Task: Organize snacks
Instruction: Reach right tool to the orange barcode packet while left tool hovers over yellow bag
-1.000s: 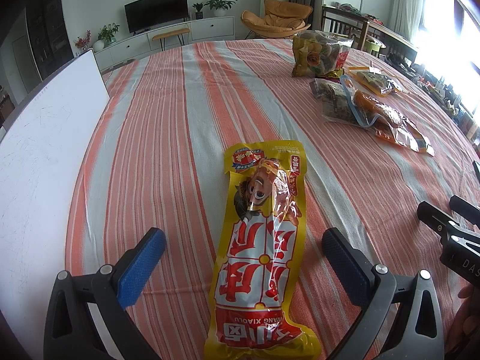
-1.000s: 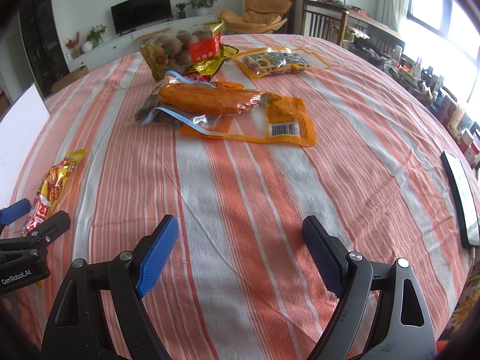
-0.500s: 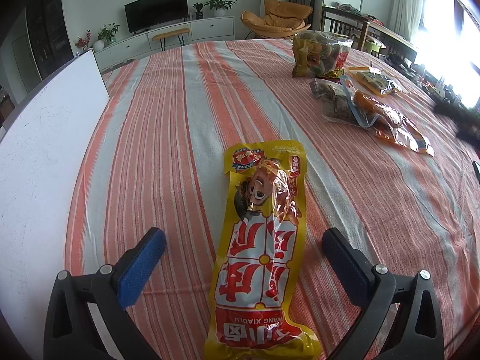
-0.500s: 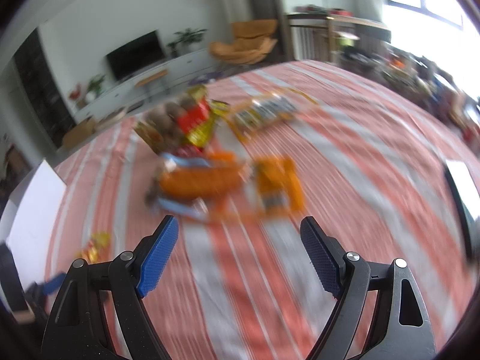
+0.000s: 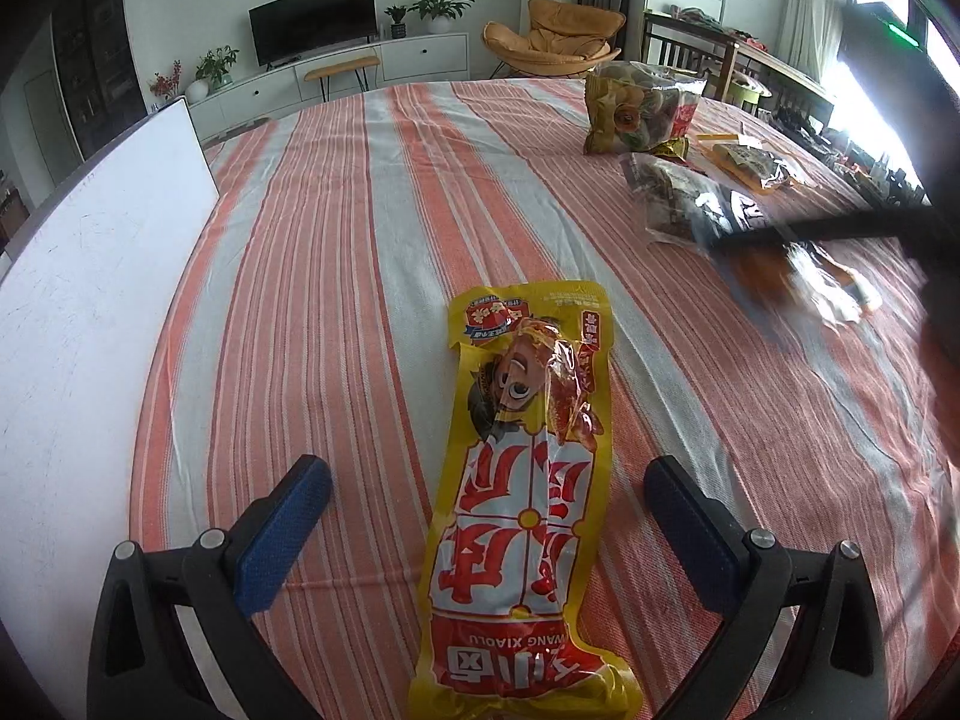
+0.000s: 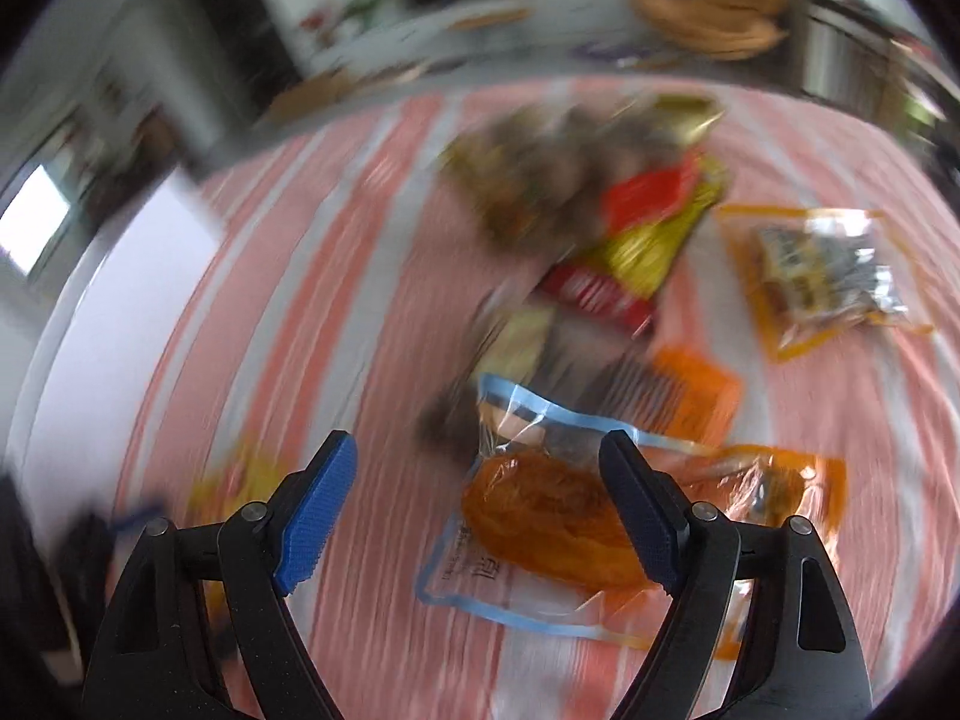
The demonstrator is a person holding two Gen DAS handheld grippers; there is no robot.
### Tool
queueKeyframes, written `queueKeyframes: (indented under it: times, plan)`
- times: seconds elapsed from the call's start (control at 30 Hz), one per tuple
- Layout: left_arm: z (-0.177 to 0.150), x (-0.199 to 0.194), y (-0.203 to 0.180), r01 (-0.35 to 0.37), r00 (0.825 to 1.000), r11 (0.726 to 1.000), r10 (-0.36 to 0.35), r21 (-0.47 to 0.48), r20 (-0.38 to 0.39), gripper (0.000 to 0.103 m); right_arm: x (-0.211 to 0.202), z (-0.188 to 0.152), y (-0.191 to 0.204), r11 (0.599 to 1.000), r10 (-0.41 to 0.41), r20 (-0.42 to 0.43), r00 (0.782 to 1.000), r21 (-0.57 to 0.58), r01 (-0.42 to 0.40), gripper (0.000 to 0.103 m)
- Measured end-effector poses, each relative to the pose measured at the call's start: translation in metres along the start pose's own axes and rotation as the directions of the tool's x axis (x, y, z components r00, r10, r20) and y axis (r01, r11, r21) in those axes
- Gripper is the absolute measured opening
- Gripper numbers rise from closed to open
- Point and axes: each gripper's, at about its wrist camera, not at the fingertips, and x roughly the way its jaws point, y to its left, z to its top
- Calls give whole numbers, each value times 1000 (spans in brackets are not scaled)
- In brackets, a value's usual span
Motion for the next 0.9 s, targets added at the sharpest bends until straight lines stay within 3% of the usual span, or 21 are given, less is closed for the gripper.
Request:
queueKeyframes:
  times: [0.13,0.17,0.23,0.33,0.37,0.43,0.5,0.57,0.6,0.63,0.73,0.9]
  plan:
    - [0,0,0,0,1000,1000,0,0,0,103,-22,-56,20,966,75,-175,982,-230,-115,84]
    - [0,0,0,0,1000,1000,0,0,0,103,-36,-72,22,957,74,-181,981,-263,-121,83]
    - [0,0,0,0,1000,1000,0,0,0,103,-68,-89,13,971,36,-78,996,-234,-53,86]
    - [0,0,0,0,1000,1000,0,0,0,103,-121,-108,-25,998,-9,153,988,61,-1,86]
    - [0,0,0,0,1000,1000,0,0,0,103,-129,-116,-44,972,-85,175,981,233,42,86]
    - [0,0,0,0,1000,1000,0,0,0,103,-129,-137,-68,869,-182,96,979,481,114,87]
    - [0,0,0,0,1000,1000,0,0,0,103,-113,-163,-73,774,-140,-4,990,623,112,87]
    - [0,0,0,0,1000,1000,0,0,0,103,-103,-179,-63,739,-63,6,998,672,43,87]
    - [0,0,0,0,1000,1000,0,0,0,103,-102,-179,-54,743,-62,13,998,668,37,87]
    - [0,0,0,1,1000,1000,-1,0,0,103,-98,-171,-39,775,-97,10,995,628,69,87]
    - [0,0,0,1,1000,1000,-1,0,0,103,-77,-147,-27,818,-132,-56,990,557,140,87]
    - [0,0,0,1,1000,1000,-1,0,0,103,-52,-105,-28,805,-277,-109,955,516,292,87]
